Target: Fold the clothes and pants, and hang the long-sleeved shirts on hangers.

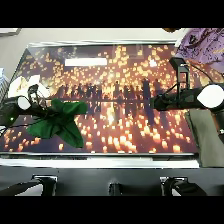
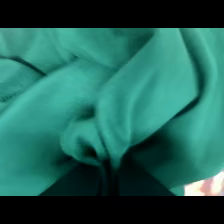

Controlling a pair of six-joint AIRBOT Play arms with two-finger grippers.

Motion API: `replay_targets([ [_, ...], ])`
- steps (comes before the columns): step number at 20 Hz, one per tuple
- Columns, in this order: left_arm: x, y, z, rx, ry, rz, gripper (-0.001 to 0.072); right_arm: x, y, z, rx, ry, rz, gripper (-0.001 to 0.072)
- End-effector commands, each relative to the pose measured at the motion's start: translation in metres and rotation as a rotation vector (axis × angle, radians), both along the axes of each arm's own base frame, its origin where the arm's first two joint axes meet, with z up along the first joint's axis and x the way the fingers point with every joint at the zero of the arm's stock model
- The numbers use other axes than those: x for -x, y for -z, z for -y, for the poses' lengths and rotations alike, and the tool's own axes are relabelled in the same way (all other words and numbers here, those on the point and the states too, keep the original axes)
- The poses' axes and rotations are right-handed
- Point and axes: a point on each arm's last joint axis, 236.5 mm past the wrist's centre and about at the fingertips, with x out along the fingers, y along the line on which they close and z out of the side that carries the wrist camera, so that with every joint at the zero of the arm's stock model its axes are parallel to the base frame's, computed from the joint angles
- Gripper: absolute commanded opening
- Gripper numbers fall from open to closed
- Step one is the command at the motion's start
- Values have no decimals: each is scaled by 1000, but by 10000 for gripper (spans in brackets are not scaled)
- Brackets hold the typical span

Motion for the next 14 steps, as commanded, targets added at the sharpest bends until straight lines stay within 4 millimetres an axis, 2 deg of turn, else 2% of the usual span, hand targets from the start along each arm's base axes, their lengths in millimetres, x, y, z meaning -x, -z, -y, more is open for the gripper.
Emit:
replay_targets([
  [1, 2, -4, 74, 244, 86, -4, 15, 14, 7, 1, -10, 36, -84, 54],
  [5, 23, -76, 230, 645, 264, 59, 15, 44, 19, 6, 27, 8, -209, 55],
  [6, 30, -89, 262, 692, 299, 84, 14, 50, 19, 8, 35, 3, -226, 55],
  [8, 45, -95, 308, 702, 336, 119, 14, 60, 14, 12, 46, 1, -234, 55],
  [9, 49, -91, 326, 703, 324, 124, 14, 63, 11, 14, 50, 3, -225, 58],
  [11, 55, -69, 351, 694, 281, 103, 13, 67, 3, 19, 49, 40, -204, 133],
  [12, 55, -52, 357, 677, 266, 88, 15, 68, 0, 21, 47, 59, -195, 199],
  [13, 53, -36, 356, 662, 251, 65, 55, 69, -3, 22, 44, 74, -190, 259],
  [14, 49, -28, 350, 655, 234, 47, 287, 70, -4, 23, 42, 81, -190, 303],
])
